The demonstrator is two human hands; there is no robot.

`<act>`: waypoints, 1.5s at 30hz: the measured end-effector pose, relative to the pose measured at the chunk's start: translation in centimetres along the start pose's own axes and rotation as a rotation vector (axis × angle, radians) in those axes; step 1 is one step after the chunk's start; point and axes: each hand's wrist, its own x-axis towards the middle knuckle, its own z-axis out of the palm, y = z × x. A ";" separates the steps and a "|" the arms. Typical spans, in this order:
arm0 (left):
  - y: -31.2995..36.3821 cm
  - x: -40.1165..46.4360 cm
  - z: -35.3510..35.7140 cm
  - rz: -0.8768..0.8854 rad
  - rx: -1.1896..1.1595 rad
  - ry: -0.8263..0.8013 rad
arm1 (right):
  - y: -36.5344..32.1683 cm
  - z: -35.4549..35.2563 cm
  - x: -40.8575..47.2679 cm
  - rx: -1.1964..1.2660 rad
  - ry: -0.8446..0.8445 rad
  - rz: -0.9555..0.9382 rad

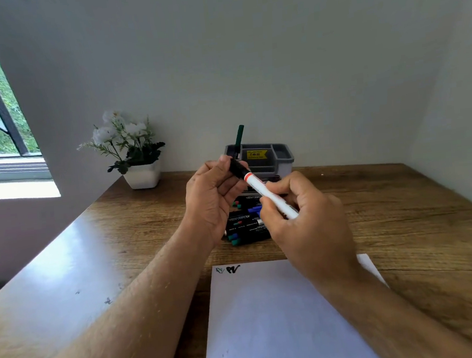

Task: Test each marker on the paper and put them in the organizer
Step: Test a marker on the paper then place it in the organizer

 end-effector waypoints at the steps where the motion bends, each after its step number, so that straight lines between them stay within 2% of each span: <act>1: 0.0 0.0 0.0 0.005 0.003 -0.010 | 0.0 0.0 -0.1 -0.017 -0.025 -0.006; 6: 0.0 0.0 0.0 0.002 0.010 -0.038 | -0.2 -0.2 -0.2 -0.047 -0.081 -0.027; 23: 0.1 -0.3 0.2 -0.016 -0.015 -0.119 | -0.3 0.4 -0.3 0.202 -0.076 0.125; 33: 0.2 -0.2 0.2 0.004 0.132 -0.095 | 0.6 0.6 0.3 0.063 -0.156 0.150; 38: 0.2 0.0 0.3 0.124 0.239 -0.070 | 0.9 0.6 0.5 -0.073 -0.115 0.131; 40: 0.4 0.1 0.4 0.215 0.342 -0.056 | 1.1 0.6 0.7 -0.114 -0.085 0.156; 45: 1.4 1.4 1.8 0.465 0.576 0.013 | 1.1 0.7 0.5 -0.144 -0.143 0.169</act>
